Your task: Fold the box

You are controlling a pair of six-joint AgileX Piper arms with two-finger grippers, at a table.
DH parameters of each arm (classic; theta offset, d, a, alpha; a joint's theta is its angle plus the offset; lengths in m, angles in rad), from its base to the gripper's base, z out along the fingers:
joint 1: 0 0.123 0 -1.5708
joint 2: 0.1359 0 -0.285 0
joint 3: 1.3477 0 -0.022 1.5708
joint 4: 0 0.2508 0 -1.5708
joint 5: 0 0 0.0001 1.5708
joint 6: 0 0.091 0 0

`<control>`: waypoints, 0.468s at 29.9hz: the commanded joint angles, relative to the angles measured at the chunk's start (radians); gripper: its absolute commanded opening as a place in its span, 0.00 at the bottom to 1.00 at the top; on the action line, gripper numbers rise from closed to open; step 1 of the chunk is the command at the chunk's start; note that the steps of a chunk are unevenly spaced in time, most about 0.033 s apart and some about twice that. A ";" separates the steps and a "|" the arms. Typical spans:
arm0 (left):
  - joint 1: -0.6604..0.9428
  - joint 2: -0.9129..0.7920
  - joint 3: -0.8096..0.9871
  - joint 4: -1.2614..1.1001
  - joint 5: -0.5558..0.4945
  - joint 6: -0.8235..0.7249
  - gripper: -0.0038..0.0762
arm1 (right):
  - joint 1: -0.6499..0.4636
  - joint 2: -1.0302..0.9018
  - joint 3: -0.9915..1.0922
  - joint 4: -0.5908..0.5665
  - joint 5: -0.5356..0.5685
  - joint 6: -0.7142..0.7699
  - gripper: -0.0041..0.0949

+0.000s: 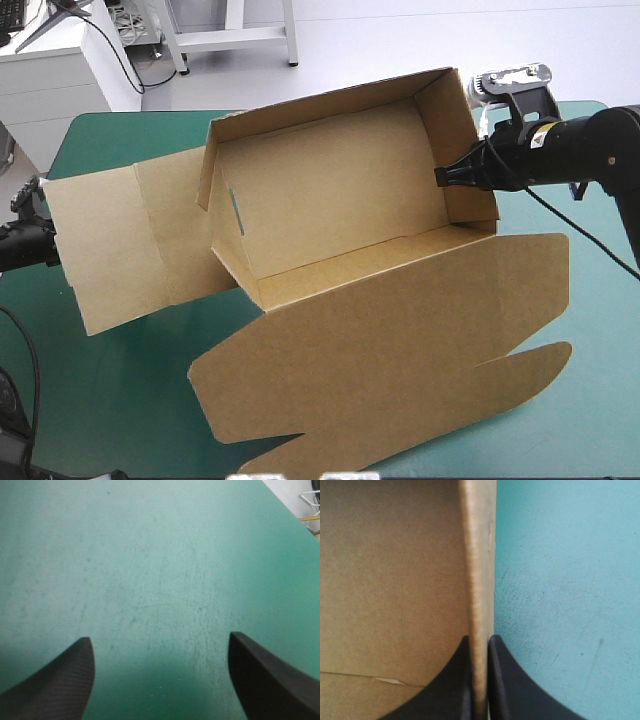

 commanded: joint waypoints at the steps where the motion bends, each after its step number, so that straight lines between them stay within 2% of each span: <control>1: -0.007 -0.041 -0.027 -0.124 0.066 0.011 0.81 | -0.001 -0.007 -0.032 0.040 -0.029 -0.005 0.04; 9: -0.130 -0.041 -0.027 -0.207 0.133 0.175 0.80 | -0.001 0.057 -0.032 0.111 -0.179 -0.005 0.04; 14: -0.166 -0.041 -0.027 -0.237 0.170 0.222 0.80 | -0.001 0.104 -0.032 0.114 -0.207 0.008 0.04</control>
